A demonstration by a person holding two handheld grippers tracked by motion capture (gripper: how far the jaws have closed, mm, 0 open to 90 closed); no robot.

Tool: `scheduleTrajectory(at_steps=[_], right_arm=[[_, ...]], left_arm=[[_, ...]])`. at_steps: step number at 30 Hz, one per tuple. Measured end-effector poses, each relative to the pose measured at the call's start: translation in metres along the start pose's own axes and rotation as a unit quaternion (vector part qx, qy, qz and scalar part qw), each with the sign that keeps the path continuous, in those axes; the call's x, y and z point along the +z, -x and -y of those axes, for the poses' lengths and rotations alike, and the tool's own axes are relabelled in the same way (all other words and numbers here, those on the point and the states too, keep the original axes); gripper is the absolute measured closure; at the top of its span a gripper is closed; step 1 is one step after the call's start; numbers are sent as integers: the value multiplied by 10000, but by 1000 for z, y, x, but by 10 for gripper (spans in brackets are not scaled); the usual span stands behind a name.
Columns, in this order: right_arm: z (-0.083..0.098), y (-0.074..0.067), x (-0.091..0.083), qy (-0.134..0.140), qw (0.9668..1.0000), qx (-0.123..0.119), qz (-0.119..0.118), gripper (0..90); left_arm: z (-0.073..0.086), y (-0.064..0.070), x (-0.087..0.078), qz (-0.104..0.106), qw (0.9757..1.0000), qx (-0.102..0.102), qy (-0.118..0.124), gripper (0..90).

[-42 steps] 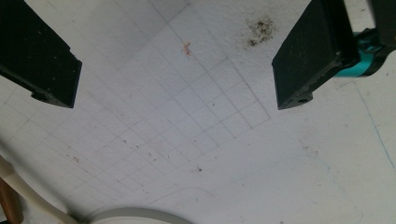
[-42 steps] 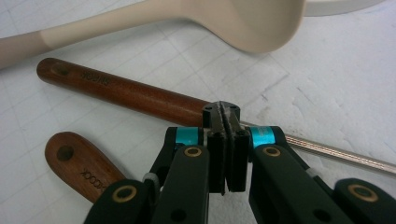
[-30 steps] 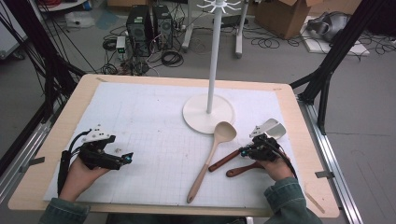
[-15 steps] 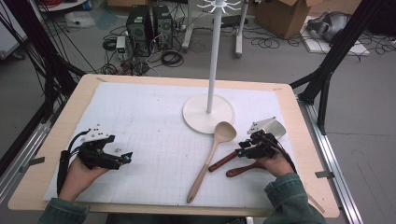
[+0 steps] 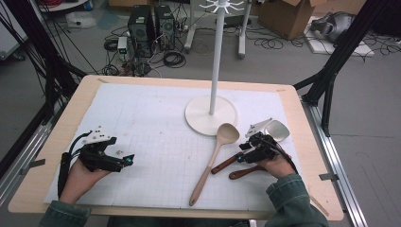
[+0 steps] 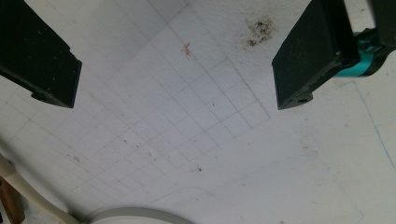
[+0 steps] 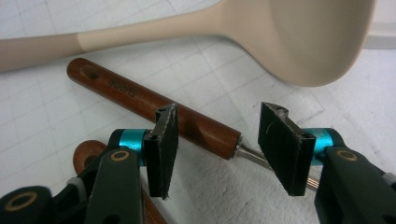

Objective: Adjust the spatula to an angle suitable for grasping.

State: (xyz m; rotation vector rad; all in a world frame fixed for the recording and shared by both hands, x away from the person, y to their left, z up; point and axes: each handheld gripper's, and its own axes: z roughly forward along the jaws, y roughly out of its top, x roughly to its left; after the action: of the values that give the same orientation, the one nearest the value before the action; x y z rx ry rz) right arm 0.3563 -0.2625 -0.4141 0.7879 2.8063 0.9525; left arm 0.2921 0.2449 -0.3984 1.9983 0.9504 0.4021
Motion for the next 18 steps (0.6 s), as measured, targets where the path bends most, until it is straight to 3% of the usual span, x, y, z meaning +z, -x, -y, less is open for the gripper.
scheduleTrajectory(at_steps=[11, 18], right_arm=[[3, 0, 5, -95, 9998, -118, -89, 469], [6, 1, 3, -156, 9988, -425, -188, 472]], left_arm=[[0, 1, 1, 0, 10000, -9, 6, 18], [0, 1, 0, 0, 10000, 4, -2, 18]])
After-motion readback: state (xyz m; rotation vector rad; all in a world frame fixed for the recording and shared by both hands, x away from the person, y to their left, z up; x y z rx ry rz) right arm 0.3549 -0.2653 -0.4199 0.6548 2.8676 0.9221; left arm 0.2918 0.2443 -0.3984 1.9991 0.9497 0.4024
